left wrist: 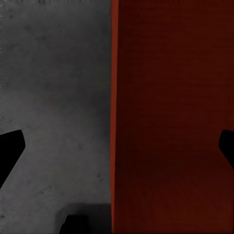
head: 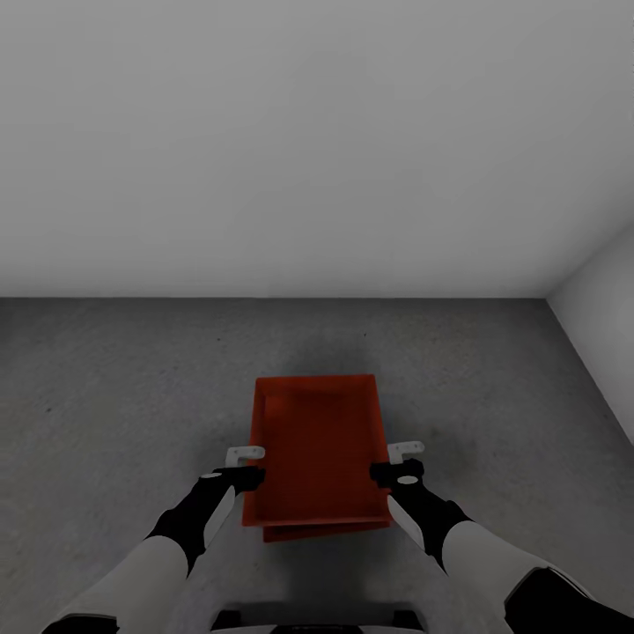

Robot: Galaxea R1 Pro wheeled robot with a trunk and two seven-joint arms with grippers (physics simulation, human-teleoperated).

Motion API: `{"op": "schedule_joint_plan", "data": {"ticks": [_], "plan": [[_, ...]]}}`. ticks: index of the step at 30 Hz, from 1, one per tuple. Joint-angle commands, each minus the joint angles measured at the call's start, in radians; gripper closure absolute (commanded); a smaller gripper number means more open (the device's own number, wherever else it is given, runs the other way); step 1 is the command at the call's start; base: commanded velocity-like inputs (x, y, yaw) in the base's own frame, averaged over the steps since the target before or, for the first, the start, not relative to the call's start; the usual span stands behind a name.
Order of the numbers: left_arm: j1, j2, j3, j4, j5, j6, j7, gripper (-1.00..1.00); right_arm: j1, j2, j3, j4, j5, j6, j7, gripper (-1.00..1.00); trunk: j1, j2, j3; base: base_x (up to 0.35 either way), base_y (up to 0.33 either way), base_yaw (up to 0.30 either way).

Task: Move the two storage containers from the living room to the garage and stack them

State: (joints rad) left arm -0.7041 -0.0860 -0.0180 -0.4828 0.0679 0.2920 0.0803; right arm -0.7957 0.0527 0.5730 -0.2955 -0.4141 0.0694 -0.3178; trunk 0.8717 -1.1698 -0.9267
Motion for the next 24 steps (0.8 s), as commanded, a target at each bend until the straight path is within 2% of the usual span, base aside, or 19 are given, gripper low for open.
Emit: {"op": "schedule_joint_plan", "data": {"ticks": [1,24], "plan": [[0.000,0.000,-0.002,-0.002,0.007,0.006,0.006,-1.00,0.000,-0.001,0.008,-0.002,-0.004,0.007,-0.007,-1.00,-0.004,0.007,0.003,0.000,0.000,0.000],[0.000,-0.001,-0.001,-0.002,0.007,0.006,0.007,-1.00,0.000,0.002,0.009,-0.002,-0.004,0.009,-0.010,-1.00,-0.092,0.168,0.075,0.000,0.000,0.000]]}}
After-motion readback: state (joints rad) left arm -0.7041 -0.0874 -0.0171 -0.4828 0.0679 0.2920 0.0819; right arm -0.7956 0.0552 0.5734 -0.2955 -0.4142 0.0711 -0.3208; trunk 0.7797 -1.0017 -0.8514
